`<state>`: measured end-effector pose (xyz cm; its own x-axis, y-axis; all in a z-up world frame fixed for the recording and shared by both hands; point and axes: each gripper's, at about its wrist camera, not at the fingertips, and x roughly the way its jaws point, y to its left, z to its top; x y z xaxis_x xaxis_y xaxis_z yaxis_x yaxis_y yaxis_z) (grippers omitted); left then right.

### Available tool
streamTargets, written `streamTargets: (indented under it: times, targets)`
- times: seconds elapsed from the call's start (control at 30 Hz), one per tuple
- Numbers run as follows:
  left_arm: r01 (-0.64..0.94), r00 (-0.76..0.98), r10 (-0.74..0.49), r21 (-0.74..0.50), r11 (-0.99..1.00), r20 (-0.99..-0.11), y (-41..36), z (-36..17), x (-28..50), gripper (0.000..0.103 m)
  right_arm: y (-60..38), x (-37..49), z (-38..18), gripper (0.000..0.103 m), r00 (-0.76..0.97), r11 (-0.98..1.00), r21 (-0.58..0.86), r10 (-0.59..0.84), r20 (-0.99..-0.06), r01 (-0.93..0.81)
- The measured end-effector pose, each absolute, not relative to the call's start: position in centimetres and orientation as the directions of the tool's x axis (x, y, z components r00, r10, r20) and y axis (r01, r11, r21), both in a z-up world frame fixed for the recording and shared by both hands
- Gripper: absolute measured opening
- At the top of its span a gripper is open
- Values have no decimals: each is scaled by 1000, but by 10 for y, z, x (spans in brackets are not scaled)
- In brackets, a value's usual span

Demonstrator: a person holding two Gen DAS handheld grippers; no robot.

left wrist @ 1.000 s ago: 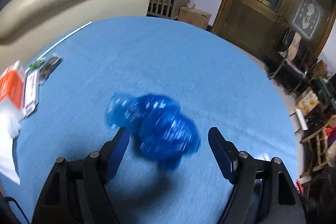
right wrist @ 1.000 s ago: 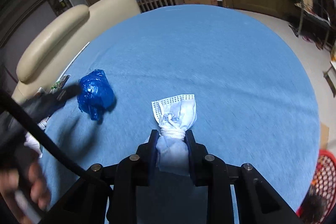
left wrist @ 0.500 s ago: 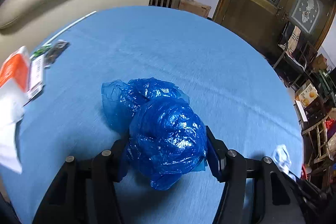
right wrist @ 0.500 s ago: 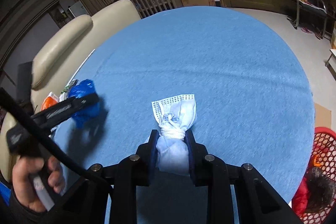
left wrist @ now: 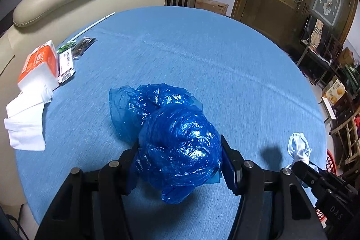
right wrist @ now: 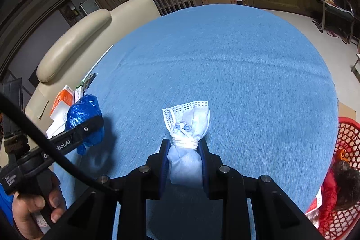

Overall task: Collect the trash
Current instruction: 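Carry the white mask in the right gripper over the red basket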

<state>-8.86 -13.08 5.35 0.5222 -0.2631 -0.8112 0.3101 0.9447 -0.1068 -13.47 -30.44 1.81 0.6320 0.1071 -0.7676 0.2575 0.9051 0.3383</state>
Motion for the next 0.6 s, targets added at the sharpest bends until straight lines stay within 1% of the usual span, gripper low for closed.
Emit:
streamTargets:
  times: [0.6]
  targets:
    - [322, 558, -262, -85, 943, -787, -123, 63, -104, 63, -304, -161, 28, 27, 655, 894, 352, 92, -750, 277]
